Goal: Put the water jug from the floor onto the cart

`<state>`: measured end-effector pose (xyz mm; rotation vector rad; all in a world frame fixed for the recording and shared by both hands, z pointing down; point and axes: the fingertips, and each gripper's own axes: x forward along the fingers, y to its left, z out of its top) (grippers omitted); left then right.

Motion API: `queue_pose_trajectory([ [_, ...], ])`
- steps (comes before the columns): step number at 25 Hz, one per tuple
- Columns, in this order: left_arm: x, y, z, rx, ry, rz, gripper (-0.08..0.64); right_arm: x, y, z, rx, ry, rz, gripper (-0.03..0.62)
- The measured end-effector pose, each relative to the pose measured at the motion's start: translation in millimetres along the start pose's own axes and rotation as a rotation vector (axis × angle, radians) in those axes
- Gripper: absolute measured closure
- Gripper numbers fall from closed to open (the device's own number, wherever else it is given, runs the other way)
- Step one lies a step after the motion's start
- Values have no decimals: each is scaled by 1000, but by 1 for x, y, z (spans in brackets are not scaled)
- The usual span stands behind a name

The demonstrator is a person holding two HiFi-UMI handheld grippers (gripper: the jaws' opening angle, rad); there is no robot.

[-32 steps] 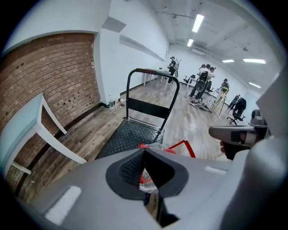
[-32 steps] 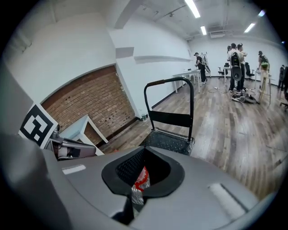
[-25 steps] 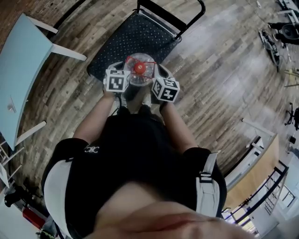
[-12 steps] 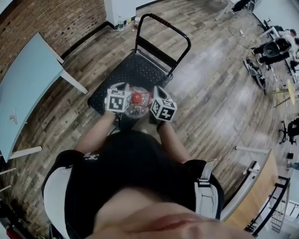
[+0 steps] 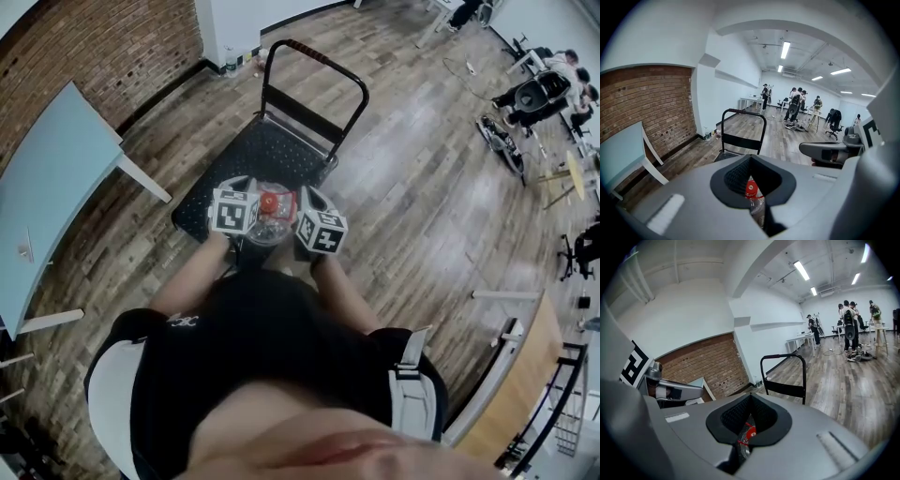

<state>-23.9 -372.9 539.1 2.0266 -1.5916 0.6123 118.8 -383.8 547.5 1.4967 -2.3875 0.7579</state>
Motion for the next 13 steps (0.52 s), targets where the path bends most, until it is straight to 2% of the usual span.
queue_pose_trajectory([
  [13, 5, 8, -4, -22, 22, 6, 558, 11, 1, -3, -10, 27, 6, 580],
])
